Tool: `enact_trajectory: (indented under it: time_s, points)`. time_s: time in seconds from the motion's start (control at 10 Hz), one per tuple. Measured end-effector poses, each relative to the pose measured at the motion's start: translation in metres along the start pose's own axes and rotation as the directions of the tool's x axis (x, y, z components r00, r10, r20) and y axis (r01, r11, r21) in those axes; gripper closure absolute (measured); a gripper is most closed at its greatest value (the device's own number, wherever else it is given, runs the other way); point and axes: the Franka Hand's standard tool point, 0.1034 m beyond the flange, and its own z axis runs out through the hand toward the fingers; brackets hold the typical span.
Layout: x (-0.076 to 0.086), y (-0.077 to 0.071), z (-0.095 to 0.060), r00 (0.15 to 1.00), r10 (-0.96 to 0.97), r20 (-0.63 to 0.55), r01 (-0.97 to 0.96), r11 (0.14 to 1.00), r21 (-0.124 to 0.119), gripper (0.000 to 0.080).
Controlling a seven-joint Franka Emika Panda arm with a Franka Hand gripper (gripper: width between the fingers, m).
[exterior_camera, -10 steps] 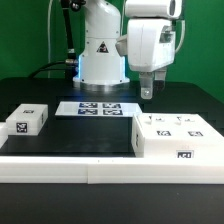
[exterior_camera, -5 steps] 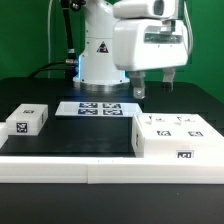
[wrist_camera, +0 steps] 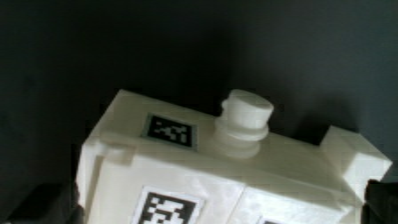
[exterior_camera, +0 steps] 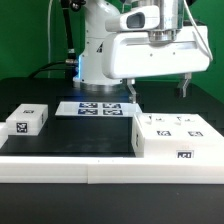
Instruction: Assemble cabinet
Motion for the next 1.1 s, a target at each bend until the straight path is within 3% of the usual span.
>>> enact_trajectory:
  time_s: [0.2,0.4,0.7,1.1]
  points:
    - [0.000,-0.003,0.000,0.990,0.139,0.000,-0.139,0.990,0.013,0.0002]
    - [-0.003,-0.012,0.007,0.975,0.223,-0.002,-0.223,0.975,0.006,0.0002]
    - [-0.006,-0.018,0.018,0.980,0.196,-0.024,-0.197,0.980,-0.014,0.0002]
    - [-0.008,-0.015,0.022,0.980,0.198,-0.030,-0.199,0.980,-0.011,0.0002]
